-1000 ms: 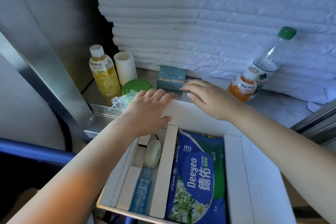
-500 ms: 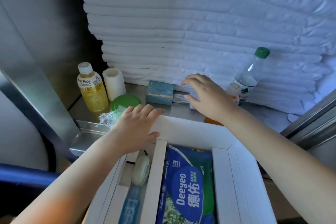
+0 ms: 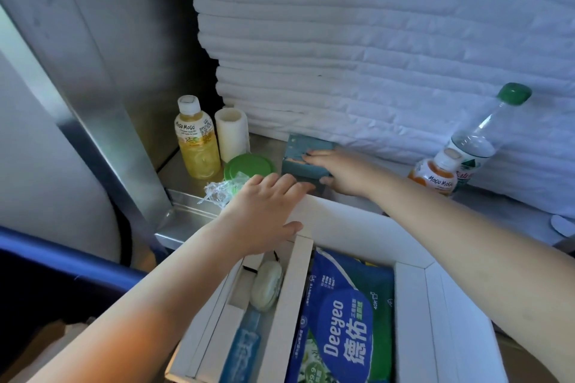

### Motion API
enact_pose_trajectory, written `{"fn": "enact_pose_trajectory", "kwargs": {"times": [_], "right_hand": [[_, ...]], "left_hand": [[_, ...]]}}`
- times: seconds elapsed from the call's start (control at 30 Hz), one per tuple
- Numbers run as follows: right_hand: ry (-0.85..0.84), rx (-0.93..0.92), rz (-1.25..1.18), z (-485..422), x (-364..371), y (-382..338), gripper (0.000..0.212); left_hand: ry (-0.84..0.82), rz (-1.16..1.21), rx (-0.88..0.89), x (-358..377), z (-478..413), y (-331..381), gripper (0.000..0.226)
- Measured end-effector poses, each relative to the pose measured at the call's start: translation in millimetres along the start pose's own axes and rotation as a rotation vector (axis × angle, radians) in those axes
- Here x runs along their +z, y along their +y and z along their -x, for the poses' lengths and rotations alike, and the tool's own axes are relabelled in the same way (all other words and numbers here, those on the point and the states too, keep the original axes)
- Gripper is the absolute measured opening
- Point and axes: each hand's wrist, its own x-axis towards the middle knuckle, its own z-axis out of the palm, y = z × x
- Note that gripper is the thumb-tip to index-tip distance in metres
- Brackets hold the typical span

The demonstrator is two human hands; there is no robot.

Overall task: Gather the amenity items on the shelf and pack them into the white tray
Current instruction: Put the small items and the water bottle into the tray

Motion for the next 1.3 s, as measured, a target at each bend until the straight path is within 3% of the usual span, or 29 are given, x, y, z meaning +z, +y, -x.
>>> {"fn": "enact_pose_trajectory", "kwargs": {"times": [0.23,0.33,0.53,0.7,0.93,1.17,1.3], "right_hand": [[0.042,-0.108,-0.116,9,-5,-5,0.045],[0.119,-0.045,-0.099,5,-3,-4,0.057],[0.039,0.047,-0.072,-1,5,-5,0.065],[0.161,0.075,-0.054,8,-2,-12,0.062],[0.544,0.081,0.061,58,-30,-20,0.060],[0.569,0.165,0.075,126,-26,-23,0.056],[0.656,0.196,-0.037,154,-25,-27,0.053]], "left_hand": [[-0.002,-0.006,-0.006,0,0,1,0.065],[-0.001,-0.007,-0.007,-1,0,1,0.066],[-0.011,0.003,-0.007,0,0,1,0.065],[-0.033,-0.021,-0.011,0,0,0,0.063],[-0.042,-0.009,-0.005,0,0,-1,0.061],[-0.050,-0.029,0.000,1,0,-3,0.062],[-0.048,-0.020,0.000,2,0,-1,0.062]]}}
